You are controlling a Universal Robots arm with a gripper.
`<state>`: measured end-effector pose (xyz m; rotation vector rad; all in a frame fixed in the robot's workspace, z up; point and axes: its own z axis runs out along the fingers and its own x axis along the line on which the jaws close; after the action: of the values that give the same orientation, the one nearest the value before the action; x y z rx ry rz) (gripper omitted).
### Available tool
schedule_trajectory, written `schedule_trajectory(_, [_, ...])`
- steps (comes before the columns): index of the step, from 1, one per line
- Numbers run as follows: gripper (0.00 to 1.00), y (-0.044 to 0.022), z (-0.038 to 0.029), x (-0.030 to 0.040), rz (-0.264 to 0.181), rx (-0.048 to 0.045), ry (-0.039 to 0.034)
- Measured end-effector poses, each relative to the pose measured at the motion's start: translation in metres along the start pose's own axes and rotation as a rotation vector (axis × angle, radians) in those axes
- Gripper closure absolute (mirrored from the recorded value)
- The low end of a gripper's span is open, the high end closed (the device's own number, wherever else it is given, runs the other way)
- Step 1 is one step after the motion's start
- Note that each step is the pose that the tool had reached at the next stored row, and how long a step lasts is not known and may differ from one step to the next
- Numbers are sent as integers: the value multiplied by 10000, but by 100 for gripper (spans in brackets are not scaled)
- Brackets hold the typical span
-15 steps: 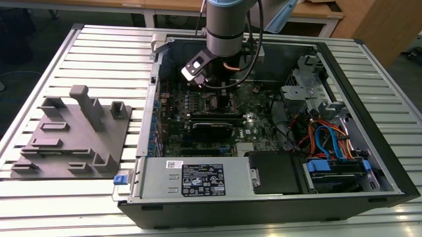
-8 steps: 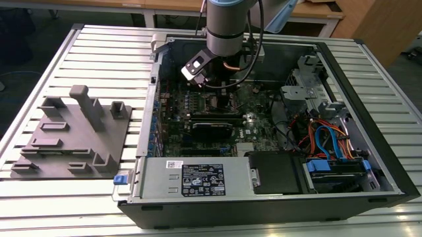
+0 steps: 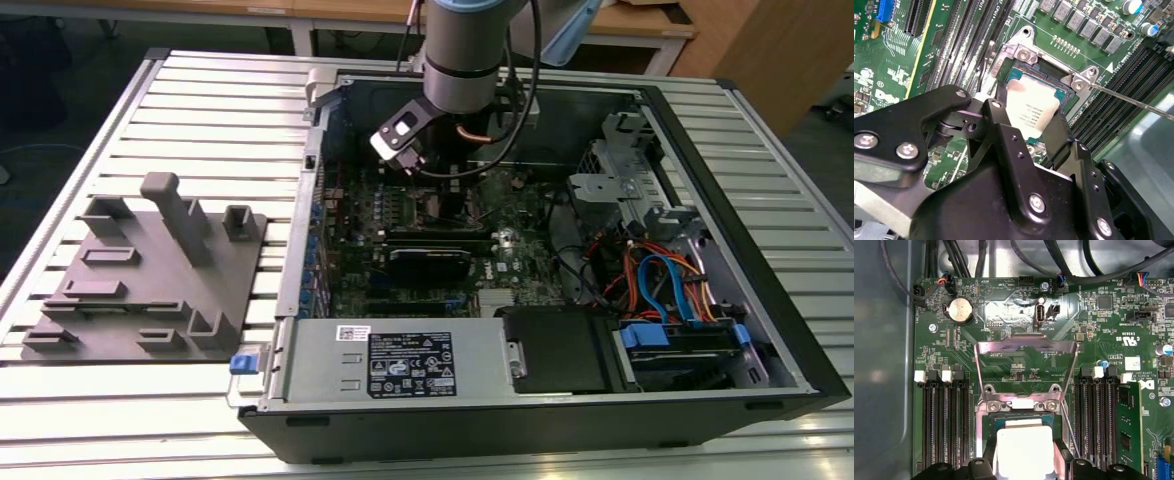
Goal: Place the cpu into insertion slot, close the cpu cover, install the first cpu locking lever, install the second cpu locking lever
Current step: 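Place the cpu into insertion slot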
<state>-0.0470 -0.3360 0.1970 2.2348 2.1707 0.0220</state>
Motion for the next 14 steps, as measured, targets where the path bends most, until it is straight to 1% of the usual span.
schedule_trajectory(12, [47,3,0,1,15,13,0])
schedule_trajectory(14, [47,4,-14,1,46,33,1])
